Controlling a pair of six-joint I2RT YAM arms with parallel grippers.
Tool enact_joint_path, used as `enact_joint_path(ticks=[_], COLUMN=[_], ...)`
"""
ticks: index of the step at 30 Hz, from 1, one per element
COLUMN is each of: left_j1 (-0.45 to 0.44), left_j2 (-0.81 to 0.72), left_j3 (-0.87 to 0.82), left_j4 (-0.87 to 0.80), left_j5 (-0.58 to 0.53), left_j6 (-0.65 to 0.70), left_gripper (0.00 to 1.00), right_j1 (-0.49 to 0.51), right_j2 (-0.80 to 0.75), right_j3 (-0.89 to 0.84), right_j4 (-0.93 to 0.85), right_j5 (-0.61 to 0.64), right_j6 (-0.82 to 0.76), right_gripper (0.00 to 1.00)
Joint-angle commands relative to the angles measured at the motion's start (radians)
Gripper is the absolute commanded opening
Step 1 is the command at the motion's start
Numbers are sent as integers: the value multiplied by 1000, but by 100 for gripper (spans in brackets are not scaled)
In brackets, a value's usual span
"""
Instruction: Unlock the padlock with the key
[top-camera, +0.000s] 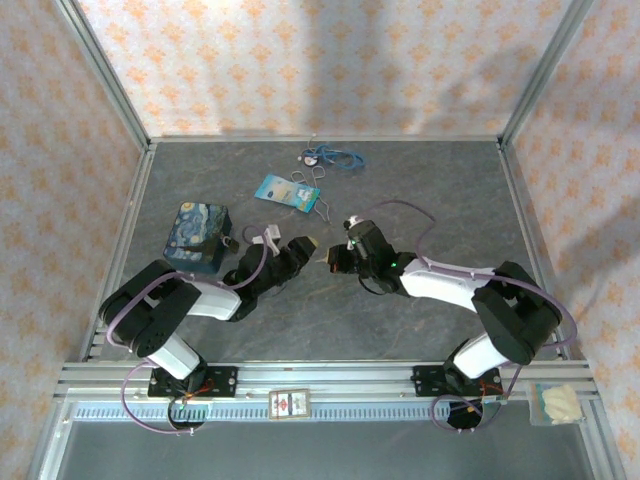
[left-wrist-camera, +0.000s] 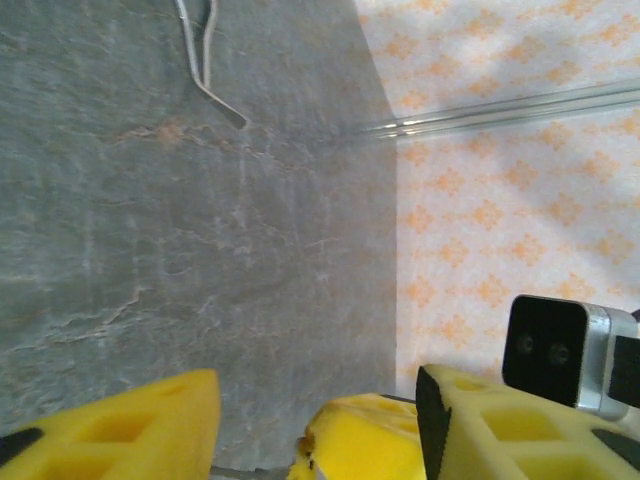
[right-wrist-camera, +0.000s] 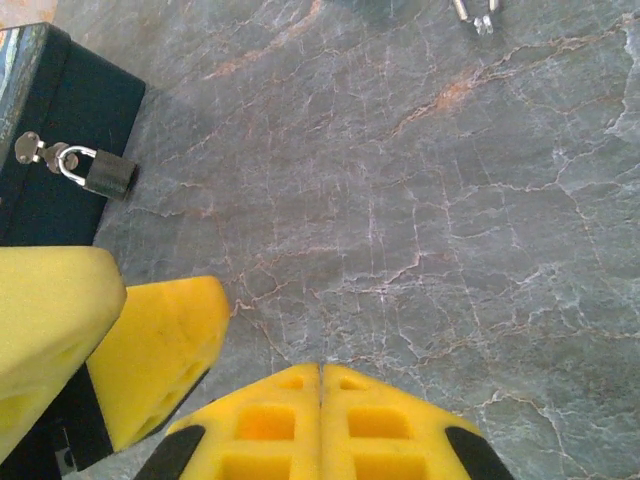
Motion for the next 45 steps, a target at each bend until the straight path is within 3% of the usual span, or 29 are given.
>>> enact_joint_path(ticks=[1,4,13,22,27,31,33,37,41,45], left_j1=[-18,-26,-33,-32,-8,38,61,84,94,143], left_j2=[34,66,85,75,17,-19,-27,-45,-74,-102], left_j3=[32,39,58,71,110,169,193,232,233,173], left_j4=[108,146,142,117,-20,-109,-124,-227,-352,-328], left_j5=[43,60,64,64,78,195,264,294,207,121], left_j6=[-24,-47,-53,-24,136,300,352,440,480,398], left_gripper=[45,37,37,0,0,0,0,0,0,0], right_j1=[-9,-7,-9,-9,-33,-124,-174,-216,-216,-163], right_j2=[-8,-8,-15,-23,-133,-244,-271,-281,-219,-111], right_j3=[-19,-26,-31,-22,-27,-54,-60,-65,-56,-26], right_j4=[69,106,131,103,37,36,38,13,-51,-162], right_j5=[44,55,69,84,131,-38,-146,-179,-156,-110], right_j6=[52,80,91,62,-72,-206,-241,-268,-254,-232], right_gripper=[0,0,0,0,28,40,40,34,39,40])
